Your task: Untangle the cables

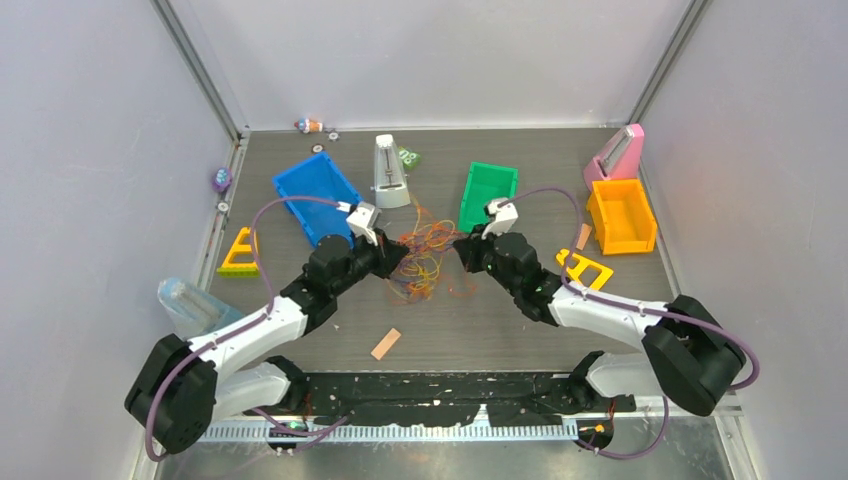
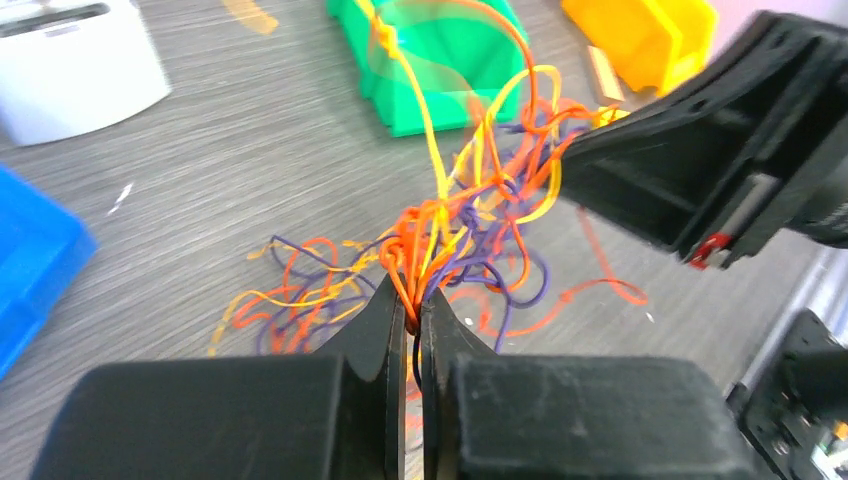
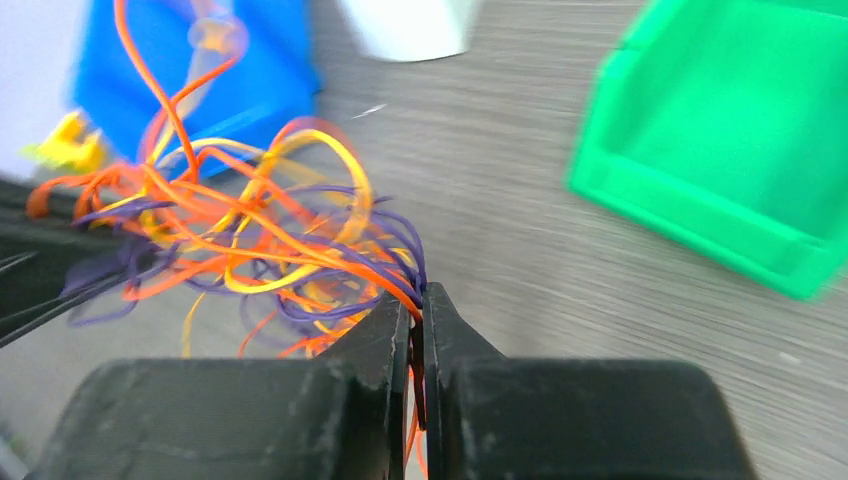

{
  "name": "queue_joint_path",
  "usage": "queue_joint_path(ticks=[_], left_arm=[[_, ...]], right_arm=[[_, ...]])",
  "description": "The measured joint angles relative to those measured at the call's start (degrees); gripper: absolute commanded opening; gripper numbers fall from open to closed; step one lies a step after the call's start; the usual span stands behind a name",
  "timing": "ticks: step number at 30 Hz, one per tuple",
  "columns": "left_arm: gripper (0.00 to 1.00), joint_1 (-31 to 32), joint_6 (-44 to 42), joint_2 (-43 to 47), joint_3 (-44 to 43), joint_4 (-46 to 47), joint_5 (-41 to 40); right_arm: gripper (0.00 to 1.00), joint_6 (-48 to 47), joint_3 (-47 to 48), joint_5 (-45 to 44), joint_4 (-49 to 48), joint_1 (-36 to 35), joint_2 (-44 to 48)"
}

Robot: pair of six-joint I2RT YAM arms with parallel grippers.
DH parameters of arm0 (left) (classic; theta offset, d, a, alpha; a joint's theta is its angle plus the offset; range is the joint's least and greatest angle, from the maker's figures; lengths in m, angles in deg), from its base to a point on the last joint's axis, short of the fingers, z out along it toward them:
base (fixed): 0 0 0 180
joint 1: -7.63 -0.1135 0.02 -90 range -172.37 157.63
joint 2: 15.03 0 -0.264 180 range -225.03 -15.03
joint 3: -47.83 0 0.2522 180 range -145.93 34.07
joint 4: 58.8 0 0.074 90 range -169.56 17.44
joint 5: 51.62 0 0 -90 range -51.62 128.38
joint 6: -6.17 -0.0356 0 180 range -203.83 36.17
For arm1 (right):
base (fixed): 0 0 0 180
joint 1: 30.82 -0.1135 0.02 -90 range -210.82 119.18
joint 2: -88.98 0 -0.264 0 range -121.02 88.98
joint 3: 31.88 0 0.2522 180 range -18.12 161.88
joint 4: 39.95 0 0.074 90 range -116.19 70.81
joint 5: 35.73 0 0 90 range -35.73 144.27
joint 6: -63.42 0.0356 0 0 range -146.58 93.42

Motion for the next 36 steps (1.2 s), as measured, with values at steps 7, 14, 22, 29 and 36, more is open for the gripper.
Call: queue_joint_path(ticks=[7,14,22,29,36], left_arm=[[0.00,0.1,0.4,0.6,-0.1,-5.4,-7.3],[0.00,-0.9,0.2,-0.4,-0.5,-8.8,-11.9],[0.60,-1.1,-1.7,-4.2,-2.3,-10.5,-10.3],[0.72,-0.4,-2.3,-13.7,-9.8,-14.0,-5.2],[0.68,-0.2,-0.9,-27.6,-19.8,-18.5,4.7]], right_arm=[[0.06,2.8,-1.4,-16.5,6.8,1.0,4.3],[0.48,2.3,-5.0,-25.2,10.3,2.7,8.0],[0.83,-2.3,-9.3,-18.7,3.8,3.1,10.0],[0.84,-2.6,-8.0,-18.0,4.5,3.1,7.8],[0.94,-2.6,-1.1,-11.8,8.2,3.2,-2.1]])
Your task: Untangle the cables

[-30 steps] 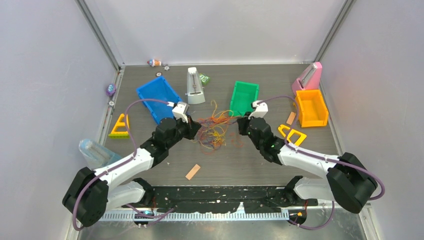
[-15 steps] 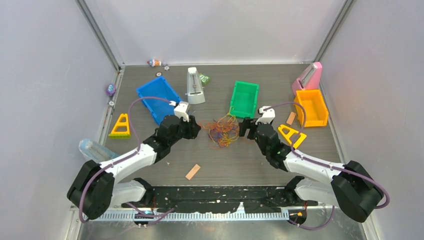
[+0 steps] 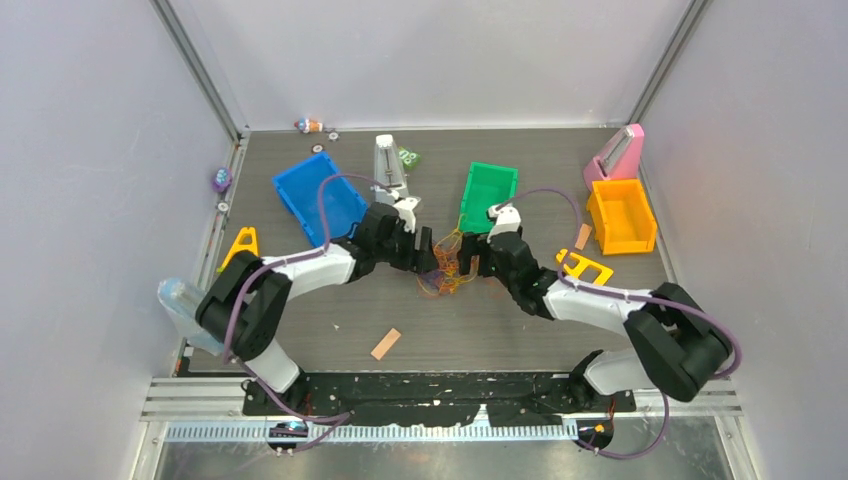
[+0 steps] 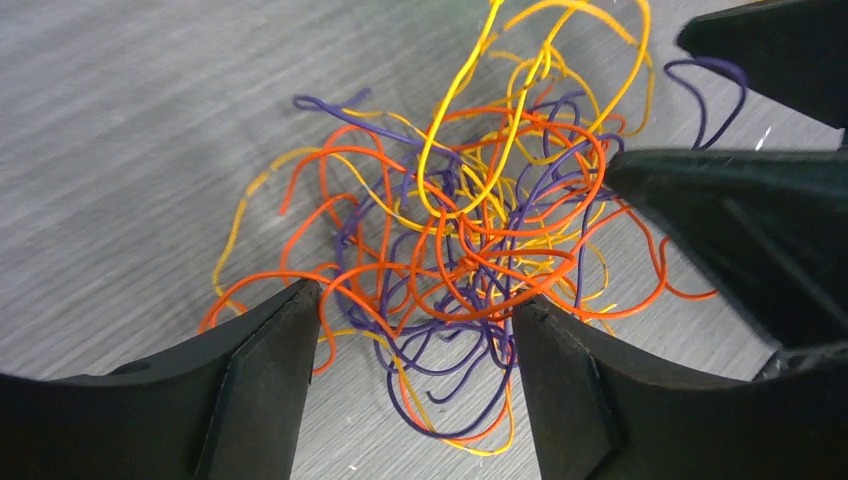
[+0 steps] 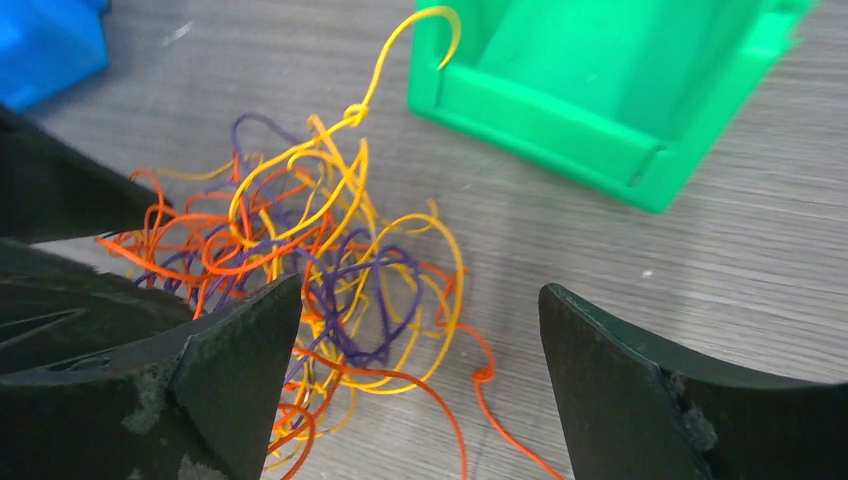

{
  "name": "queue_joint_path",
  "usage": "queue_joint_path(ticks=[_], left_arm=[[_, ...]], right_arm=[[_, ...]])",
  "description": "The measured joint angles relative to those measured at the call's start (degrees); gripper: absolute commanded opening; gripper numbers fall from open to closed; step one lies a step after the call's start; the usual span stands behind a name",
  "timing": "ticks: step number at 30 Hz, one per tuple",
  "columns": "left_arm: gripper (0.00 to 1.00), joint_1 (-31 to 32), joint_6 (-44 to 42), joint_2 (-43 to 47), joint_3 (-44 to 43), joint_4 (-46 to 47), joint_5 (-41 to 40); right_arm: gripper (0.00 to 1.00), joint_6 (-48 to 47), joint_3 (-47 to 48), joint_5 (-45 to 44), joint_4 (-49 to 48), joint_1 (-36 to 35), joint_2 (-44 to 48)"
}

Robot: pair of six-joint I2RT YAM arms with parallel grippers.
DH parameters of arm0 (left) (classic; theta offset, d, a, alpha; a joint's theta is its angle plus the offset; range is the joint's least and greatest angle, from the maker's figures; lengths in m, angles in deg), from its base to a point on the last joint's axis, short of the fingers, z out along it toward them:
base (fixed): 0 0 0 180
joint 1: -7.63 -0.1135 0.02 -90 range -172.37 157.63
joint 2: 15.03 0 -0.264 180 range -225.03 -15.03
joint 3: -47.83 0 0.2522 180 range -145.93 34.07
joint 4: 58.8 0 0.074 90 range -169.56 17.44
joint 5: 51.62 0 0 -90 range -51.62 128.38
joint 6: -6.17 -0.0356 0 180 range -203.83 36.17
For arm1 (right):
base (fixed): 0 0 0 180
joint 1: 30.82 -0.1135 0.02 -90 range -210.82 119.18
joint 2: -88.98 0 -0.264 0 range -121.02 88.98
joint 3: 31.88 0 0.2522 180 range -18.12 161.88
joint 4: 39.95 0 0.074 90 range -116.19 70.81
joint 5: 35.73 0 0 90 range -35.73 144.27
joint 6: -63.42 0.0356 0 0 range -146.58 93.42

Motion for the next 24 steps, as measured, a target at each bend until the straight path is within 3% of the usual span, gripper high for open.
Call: queue_joint_path(ticks=[5,8,13,15,21,24], left_arm=[[0.54,-0.2,1.2,-5.5,-2.9,-3.3,4.6],[0.42,-0.6,1.6,-7.3,-4.0,-5.3,5.9],[0.08,-1.4,2.7,-9.6,-5.9,-7.5,7.5],[0.00,-1.6,3.0,-9.8,-6.0,-7.8,7.5],[0.00,-1.5,2.3,-6.1,-4.5,-8.4,2.3],[0.00,-1.5,1.9,0.0,-1.9,-8.7,-3.8]], right_arm=[[0.91,-0.4,5.0,9.5,2.4,0.0,-8.5],[0.82,-0.3,9.3,14.3,4.1,0.0,-14.4],[0.48,-0.6,16.4,16.3,9.7,0.0,-21.1],[0.42,-0.7,19.4,14.1,13.4,-0.2,-22.6],[0.24,-1.0,23.2,1.8,22.4,-2.6,-23.1],[0.22,0.1,23.2,-3.5,24.4,-3.3,-22.9]])
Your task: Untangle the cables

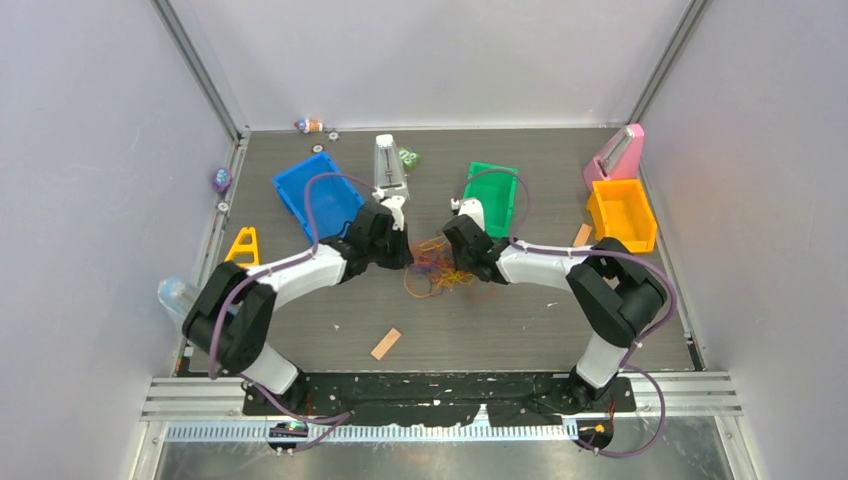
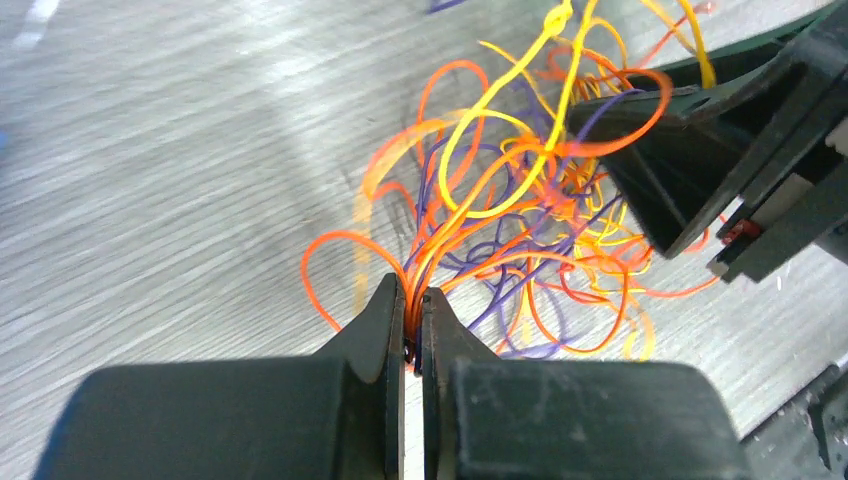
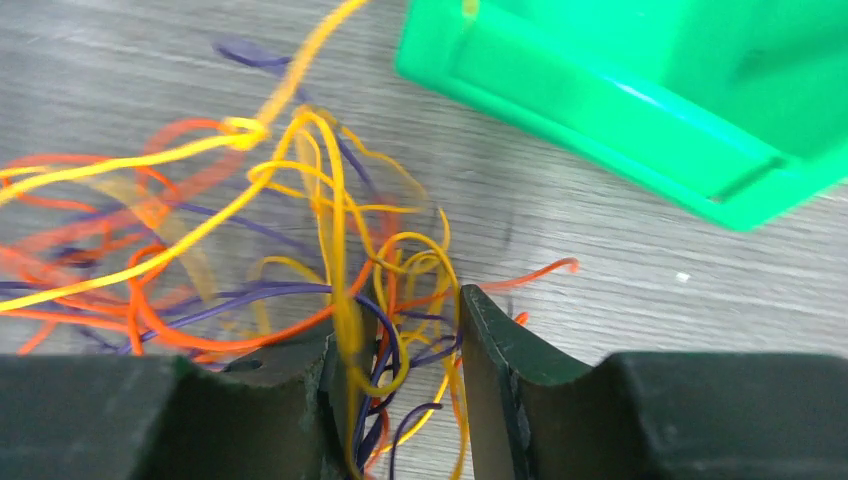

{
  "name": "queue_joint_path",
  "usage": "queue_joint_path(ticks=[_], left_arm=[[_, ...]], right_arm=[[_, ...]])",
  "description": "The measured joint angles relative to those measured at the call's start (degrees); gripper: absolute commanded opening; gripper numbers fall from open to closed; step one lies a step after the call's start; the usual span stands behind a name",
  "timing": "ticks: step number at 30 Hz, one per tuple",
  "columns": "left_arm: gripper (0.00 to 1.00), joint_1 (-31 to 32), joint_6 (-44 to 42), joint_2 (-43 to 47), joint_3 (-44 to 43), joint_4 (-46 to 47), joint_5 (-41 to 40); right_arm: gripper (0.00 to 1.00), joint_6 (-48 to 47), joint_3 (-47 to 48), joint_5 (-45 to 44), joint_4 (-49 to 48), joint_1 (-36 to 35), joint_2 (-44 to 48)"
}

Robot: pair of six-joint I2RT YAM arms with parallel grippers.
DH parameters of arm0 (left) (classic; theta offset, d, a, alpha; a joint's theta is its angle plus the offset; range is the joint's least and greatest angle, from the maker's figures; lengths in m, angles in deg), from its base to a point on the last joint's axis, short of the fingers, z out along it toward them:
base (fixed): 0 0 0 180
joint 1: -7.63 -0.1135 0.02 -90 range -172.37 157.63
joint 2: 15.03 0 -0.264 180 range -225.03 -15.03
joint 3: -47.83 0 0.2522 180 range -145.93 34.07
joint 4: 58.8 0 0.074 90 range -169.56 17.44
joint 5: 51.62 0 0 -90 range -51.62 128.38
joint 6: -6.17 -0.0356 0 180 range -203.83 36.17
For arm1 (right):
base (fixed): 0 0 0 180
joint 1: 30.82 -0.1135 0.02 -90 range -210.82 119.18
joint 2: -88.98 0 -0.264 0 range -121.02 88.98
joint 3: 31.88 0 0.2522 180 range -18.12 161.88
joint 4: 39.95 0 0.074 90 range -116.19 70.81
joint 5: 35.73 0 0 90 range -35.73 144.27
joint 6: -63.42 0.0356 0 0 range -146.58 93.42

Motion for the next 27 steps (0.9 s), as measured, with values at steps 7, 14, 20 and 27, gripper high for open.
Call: queue_joint_path(ticks=[7,14,20,27], left_arm=[[0.00,0.0,1.0,9.6,4.6,0.2,-12.8],[0.00,-0.2,1.7,12.7,7.1,0.3,-19.8],[0.37,-0.5,0.8,14.2,8.3,0.7,-20.8],[0.67,-0.1,-2.1,19.0,14.0,6.5,-15.4]], right_arm=[[0.26,6.2,-2.4,-12.9,2.8,0.0,6.0],[0.26,10.3,-6.5,-20.5,3.3,0.2,12.8],[0.98,9.2,-13.6,-21.9,-0.8,0.8,20.3],[0.99,0.5,-26.7,-7.4,-17.9,1.4,30.5]])
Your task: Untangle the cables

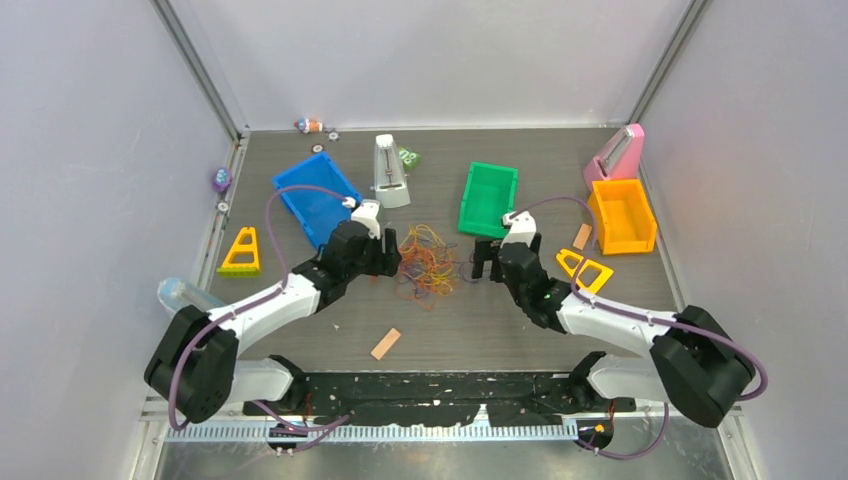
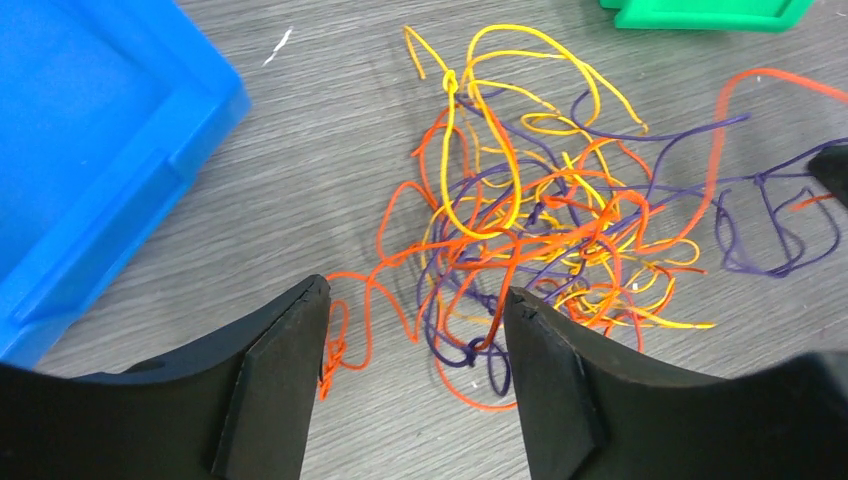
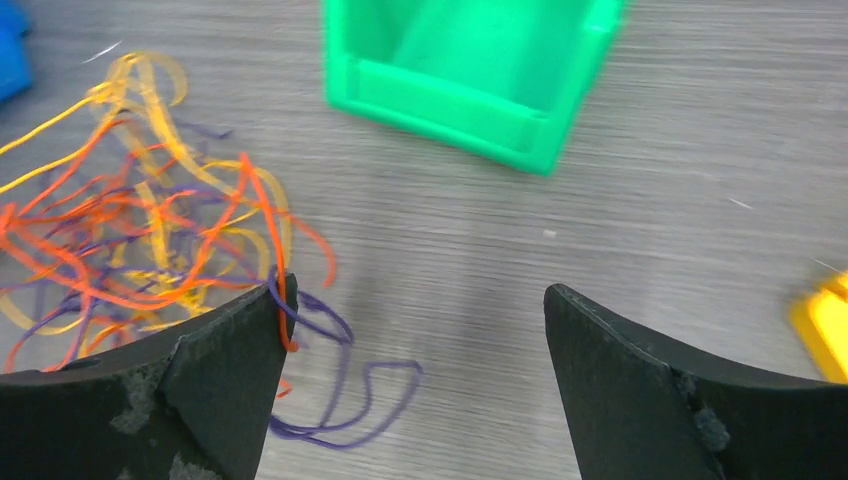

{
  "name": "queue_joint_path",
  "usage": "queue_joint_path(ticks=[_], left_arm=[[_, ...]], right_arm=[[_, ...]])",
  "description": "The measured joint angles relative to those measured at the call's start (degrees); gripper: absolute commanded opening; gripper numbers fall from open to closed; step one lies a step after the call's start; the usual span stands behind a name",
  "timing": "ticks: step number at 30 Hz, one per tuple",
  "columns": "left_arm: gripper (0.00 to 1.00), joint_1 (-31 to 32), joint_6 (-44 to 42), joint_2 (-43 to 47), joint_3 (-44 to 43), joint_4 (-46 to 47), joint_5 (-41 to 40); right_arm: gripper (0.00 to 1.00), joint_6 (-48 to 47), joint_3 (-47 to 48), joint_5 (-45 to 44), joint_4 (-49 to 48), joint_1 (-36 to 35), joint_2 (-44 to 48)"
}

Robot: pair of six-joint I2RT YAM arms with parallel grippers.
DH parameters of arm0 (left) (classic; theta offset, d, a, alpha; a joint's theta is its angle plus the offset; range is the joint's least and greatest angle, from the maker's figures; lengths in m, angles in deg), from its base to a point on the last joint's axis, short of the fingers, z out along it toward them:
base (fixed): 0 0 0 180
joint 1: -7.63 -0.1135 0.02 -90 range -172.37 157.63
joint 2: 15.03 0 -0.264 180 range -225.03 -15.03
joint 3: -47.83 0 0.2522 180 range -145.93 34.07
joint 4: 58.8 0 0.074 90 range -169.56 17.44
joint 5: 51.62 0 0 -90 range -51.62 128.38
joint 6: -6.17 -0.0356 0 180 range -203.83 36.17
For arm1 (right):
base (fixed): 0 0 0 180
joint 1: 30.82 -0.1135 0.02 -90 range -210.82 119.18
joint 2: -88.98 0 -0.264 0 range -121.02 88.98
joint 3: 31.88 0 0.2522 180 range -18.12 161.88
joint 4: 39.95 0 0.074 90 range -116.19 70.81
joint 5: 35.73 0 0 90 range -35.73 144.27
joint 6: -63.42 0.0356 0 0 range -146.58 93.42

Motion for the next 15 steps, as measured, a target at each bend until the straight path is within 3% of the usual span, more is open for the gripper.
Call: queue_joint_path(ticks=[4,9,15], left_arm=[[0.70,0.1,-0.2,-4.4,-2.8,-0.7,2.3],[0.71,0.1,-0.3,-11.5,-7.9,-4.5,5.6],[0.60,0.1,-0.4,-18.6,-10.4,-8.6,10.7]], right_arm=[[0.90,-2.8,1.9,10.0,-4.4,0.0,-5.2],[0.90,-4.3,8.4,17.6,-3.2,-0.6,-14.3],[0.83,-5.7,12.7,20.8,0.5,-2.6,-19.8]])
